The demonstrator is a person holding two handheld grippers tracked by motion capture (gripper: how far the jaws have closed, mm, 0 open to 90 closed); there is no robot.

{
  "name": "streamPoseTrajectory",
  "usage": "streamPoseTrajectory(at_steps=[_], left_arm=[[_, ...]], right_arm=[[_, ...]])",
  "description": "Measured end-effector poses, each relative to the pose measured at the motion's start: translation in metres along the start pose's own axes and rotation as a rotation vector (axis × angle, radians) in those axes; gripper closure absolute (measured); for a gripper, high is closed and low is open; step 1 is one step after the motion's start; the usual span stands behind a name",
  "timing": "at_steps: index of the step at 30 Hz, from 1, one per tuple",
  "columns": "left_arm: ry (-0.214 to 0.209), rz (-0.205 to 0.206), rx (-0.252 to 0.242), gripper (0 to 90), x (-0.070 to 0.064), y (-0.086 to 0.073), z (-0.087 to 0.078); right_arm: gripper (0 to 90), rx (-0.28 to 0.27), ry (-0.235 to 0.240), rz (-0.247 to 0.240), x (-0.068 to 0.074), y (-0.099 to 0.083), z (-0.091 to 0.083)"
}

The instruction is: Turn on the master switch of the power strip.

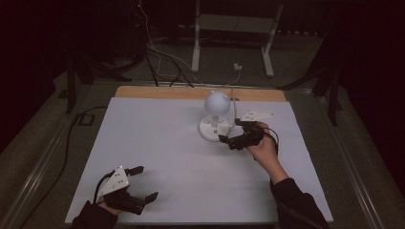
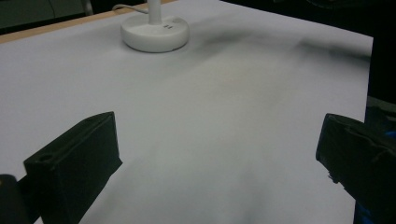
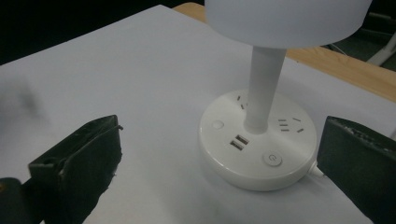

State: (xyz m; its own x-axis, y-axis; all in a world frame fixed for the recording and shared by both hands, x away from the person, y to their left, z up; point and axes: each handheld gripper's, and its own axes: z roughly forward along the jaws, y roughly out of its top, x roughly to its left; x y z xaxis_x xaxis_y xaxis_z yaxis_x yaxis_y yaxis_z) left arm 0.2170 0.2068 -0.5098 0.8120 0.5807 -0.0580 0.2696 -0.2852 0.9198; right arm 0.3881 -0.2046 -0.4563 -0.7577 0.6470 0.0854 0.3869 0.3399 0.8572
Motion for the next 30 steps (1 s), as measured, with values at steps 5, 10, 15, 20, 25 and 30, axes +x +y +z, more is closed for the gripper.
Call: streamPoseTrajectory(at_steps=[5, 10, 15, 20, 25, 30], left_arm=[[0.000, -0.001, -0.002, 0.1, -0.001, 0.000, 0.000], [0.002, -0.001, -0.002, 0.1, -0.001, 0.000, 0.000], [0.001, 0.000, -0.002, 0.1, -0.001, 0.000, 0.000], [0.004, 0.006, 0.002, 0.1, -0.001, 0.000, 0.000], [0.003, 0.005, 0.001, 0.1, -0.002, 0.000, 0.000], [0.004, 0.003, -0.001, 0.1, -0.001, 0.000, 0.000]], right_arm=[[0.0, 0.028, -0.008, -0.020, -0.005, 0.000, 0.010], [0.0, 0.055, -0.017, -0.033, -0.009, -0.002, 0.020], [0.0, 0.056, -0.019, -0.036, -0.014, -0.002, 0.028], [0.0, 0.055, -0.030, -0.057, -0.019, -0.004, 0.034], [0.0, 0.022, -0.011, -0.101, -0.023, -0.005, 0.036], [0.0, 0.017, -0.001, -0.131, -0.025, -0.005, 0.038]])
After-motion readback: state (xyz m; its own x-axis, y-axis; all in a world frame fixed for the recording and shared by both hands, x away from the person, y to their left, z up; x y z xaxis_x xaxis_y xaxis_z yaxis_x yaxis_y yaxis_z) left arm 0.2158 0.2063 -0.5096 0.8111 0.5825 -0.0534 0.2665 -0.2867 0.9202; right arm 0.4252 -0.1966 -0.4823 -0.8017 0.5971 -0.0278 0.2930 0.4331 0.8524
